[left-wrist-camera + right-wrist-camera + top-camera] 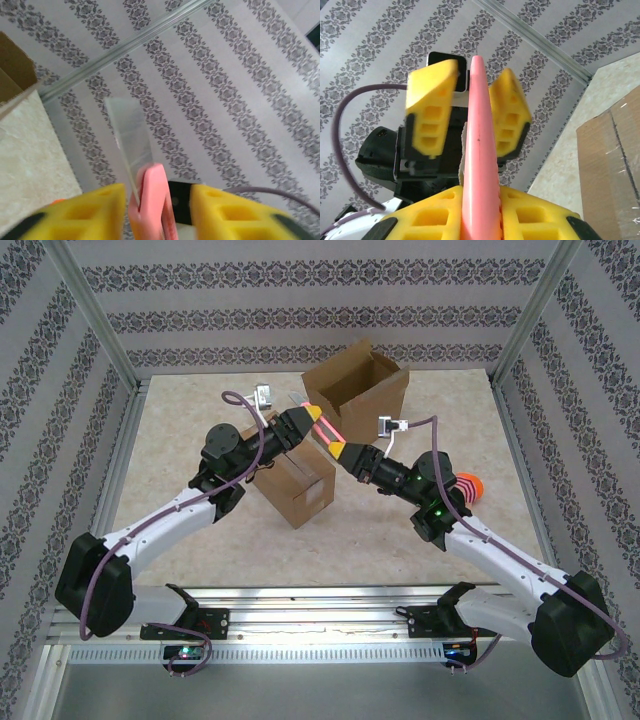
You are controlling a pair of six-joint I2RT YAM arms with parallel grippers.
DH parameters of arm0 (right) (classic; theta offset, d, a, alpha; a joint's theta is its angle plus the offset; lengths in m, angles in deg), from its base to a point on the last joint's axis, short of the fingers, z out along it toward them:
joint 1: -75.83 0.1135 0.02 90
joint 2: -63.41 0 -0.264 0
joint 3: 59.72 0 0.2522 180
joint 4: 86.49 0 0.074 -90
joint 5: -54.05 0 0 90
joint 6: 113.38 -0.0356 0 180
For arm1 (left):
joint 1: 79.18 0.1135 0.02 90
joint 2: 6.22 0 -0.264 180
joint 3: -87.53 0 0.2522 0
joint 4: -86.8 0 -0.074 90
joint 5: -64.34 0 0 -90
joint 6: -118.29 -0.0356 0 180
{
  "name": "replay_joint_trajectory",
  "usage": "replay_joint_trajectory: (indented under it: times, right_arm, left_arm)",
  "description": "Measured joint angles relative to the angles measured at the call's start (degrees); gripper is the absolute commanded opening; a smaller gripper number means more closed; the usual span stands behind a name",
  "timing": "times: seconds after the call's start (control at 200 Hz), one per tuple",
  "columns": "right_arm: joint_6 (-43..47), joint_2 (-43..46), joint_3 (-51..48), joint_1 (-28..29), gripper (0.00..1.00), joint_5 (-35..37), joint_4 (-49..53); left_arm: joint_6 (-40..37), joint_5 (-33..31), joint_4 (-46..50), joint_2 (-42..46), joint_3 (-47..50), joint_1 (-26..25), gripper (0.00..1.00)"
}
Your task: Unpack the express box
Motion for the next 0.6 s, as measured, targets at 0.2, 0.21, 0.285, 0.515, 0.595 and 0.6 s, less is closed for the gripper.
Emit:
replay_joint_trajectory:
  times: [0.2,0.21,0.285,0.515,0.595,0.6]
  right_arm:
    - [3.54,0.98,1.99,0.0,0.0,1.68,6.01]
    - [3.93,1.09,2.27,0.0,0.0,1.77,6.67]
    - [6.34,1.66,4.35,0.0,0.0,2.19,10.99]
    - [14.25,2.05,11.26,0.02,0.0,3.41,22.99]
    - [17.18,1.09,14.4,0.2,0.0,4.0,27.76]
    - [17.46,0.98,14.71,0.26,0.0,4.13,28.15]
  left_arm:
    - [-4.61,-0.87,8.33,5.88,0.39,1.81,1.0]
    - [-5.01,-0.92,9.07,6.43,0.39,2.05,1.0]
    - [-7.28,-1.57,14.05,10.43,0.33,3.8,1.0]
    - [-13.77,-7.06,38.32,20.11,-4.85,8.04,0.97]
    - [-15.06,-10.1,47.28,21.18,-7.58,8.37,0.92]
    - [-15.19,-10.38,48.04,21.2,-7.82,8.37,0.92]
